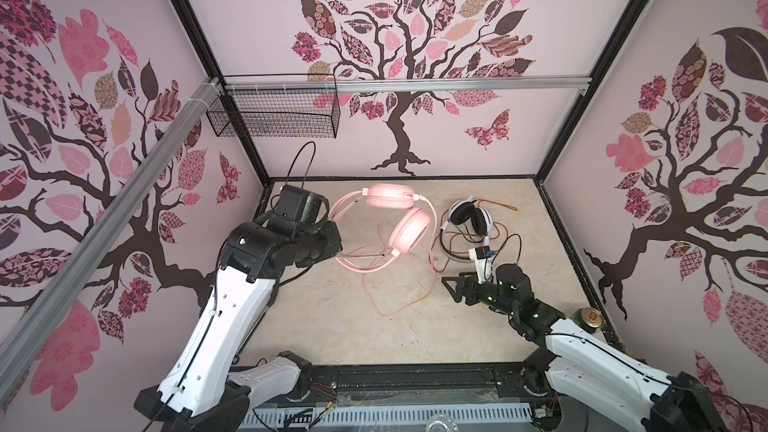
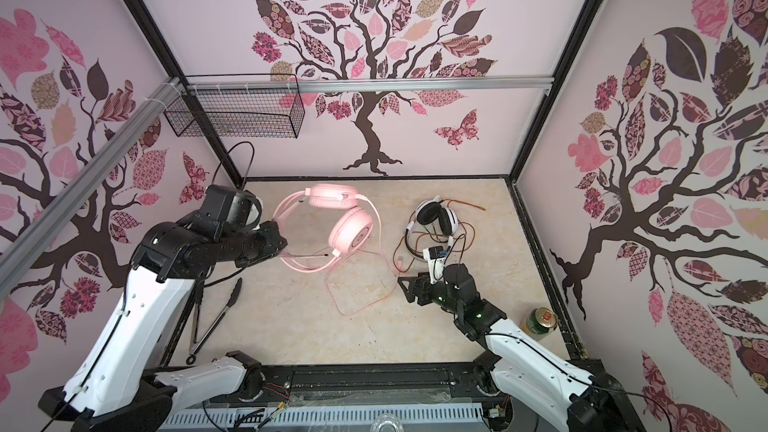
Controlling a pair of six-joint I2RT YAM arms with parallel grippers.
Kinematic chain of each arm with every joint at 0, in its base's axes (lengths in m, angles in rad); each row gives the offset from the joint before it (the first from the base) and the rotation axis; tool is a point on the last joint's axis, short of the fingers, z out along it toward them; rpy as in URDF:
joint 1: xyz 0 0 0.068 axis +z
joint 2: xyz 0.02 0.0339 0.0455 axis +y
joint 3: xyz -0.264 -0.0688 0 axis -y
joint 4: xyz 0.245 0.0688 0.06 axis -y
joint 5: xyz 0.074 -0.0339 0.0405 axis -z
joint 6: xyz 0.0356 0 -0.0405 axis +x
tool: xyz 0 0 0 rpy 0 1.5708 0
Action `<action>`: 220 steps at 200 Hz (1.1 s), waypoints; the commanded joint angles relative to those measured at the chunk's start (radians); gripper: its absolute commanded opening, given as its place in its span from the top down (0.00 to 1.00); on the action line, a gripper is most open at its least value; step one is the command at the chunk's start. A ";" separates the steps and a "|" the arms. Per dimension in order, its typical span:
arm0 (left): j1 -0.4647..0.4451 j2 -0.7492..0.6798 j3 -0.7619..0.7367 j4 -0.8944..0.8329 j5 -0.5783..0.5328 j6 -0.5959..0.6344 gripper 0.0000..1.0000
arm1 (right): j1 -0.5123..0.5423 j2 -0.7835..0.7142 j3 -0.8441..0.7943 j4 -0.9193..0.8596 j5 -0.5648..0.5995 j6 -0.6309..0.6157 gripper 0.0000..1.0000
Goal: Wrap the headphones
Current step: 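Lift the pink headset with the left gripper while the right gripper grasps the pink cable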
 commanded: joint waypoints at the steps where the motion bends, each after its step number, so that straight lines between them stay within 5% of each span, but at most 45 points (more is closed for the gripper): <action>1: 0.028 0.075 0.127 -0.119 0.002 0.031 1.00 | 0.003 0.059 -0.009 0.198 0.102 -0.158 0.16; 56: 0.070 0.065 0.145 -0.093 -0.013 0.086 1.00 | 0.004 0.308 0.061 0.396 0.036 -0.219 0.07; 101: 0.178 0.041 0.161 -0.080 0.108 0.124 1.00 | 0.003 0.476 0.157 0.401 0.050 -0.139 0.05; 145: 0.208 0.031 0.158 -0.062 0.207 0.069 1.00 | 0.002 0.573 0.141 0.601 0.013 -0.102 0.04; 220: 0.210 0.015 0.154 -0.008 0.236 0.028 1.00 | 0.003 0.661 0.121 0.803 -0.014 -0.114 0.22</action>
